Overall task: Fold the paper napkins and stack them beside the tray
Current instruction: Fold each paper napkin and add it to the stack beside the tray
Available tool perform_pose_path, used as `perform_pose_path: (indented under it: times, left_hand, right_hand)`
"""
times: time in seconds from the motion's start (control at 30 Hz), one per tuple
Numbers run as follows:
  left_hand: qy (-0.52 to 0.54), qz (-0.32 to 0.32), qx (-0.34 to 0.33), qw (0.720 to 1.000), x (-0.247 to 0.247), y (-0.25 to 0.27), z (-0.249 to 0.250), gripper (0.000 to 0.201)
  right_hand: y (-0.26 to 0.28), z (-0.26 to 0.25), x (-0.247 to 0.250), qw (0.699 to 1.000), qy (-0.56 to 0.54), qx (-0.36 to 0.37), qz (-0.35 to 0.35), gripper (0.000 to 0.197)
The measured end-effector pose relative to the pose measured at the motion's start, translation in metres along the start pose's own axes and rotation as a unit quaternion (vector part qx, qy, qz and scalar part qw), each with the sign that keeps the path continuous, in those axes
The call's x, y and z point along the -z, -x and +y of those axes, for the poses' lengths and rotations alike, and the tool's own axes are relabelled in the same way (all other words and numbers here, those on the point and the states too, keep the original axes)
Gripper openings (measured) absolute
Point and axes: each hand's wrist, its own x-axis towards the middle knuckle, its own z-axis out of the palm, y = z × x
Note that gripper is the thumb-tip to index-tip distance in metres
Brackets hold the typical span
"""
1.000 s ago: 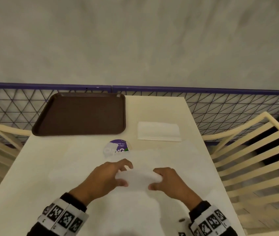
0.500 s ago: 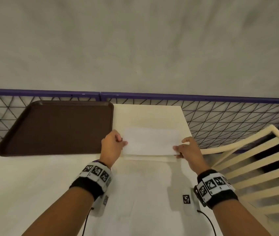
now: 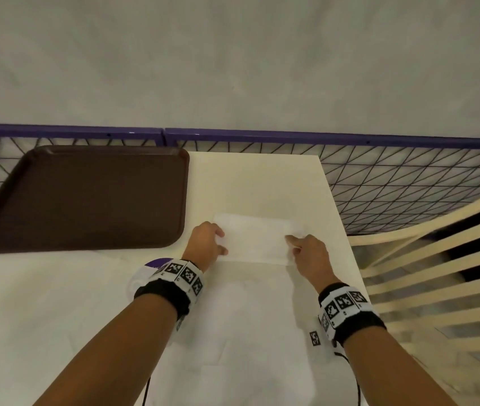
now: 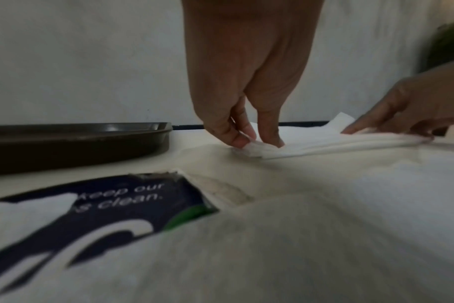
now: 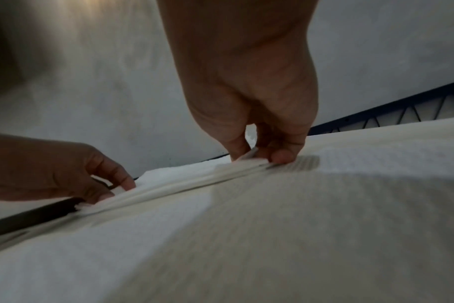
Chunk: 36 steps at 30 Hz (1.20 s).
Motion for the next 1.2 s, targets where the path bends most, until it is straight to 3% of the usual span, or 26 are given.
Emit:
perform_pose_path:
  times: [0.13, 0.23, 0.3, 0.37, 0.43, 0.53, 0.63, 0.77, 0.87, 1.07, 1.2]
  left_hand:
    - [-0.082, 0.011, -0.048, 0.995, -0.003, 0.011, 0.003, 0.036]
    - [-0.21, 0.059, -0.109, 0.97, 0.004, 0.03, 0.006, 0.039]
    - [-0.214, 0.114, -0.17, 0.955, 0.003, 0.049, 0.008, 0.036]
    - [-0.185, 0.126, -0.204, 0.953, -0.005, 0.068, 0.011, 0.029]
    - [-0.175, 0.065, -0.203, 0.961, -0.019, 0.084, 0.014, 0.025]
    - [-0.218, -0.007, -0.172, 0.961, -0.044, 0.091, 0.018, 0.039]
    - [-0.259, -0.022, -0.139, 0.955, -0.06, 0.091, 0.028, 0.055]
    - [-0.277, -0.048, -0.098, 0.955, -0.063, 0.082, 0.038, 0.057]
    - [-0.258, -0.075, -0.089, 0.959, -0.061, 0.081, 0.042, 0.047]
    - [-0.054, -0.012, -0.184, 0.981, -0.053, 0.111, 0.047, 0.006]
    - [0.065, 0.03, -0.208, 0.975, -0.035, 0.145, 0.055, 0.006]
  right_hand:
    - [0.005, 0.001, 0.003, 0.999, 0.047, -0.007, -0.015, 0.03]
    - [0.015, 0.009, 0.024, 0.998, 0.033, 0.008, -0.047, 0.04]
    - [0.031, 0.016, 0.043, 0.999, 0.008, 0.022, -0.036, 0.041]
    - [0.054, 0.026, 0.06, 0.999, -0.035, 0.004, -0.013, 0.036]
    - [0.081, 0.035, 0.073, 0.993, -0.115, -0.018, 0.007, 0.03]
    - [0.124, 0.045, 0.085, 0.971, -0.231, -0.046, 0.033, 0.024]
    - [0.17, 0.05, 0.091, 0.953, -0.292, -0.07, 0.05, 0.021]
    - [0.208, 0.068, 0.083, 0.948, -0.299, -0.092, 0.049, 0.018]
    - [0.224, 0.087, 0.07, 0.952, -0.281, -0.114, 0.042, 0.016]
    - [0.242, 0.109, 0.044, 0.961, -0.252, -0.113, 0.014, 0.018]
    - [0.245, 0.105, 0.039, 0.97, -0.213, -0.113, -0.014, 0.019]
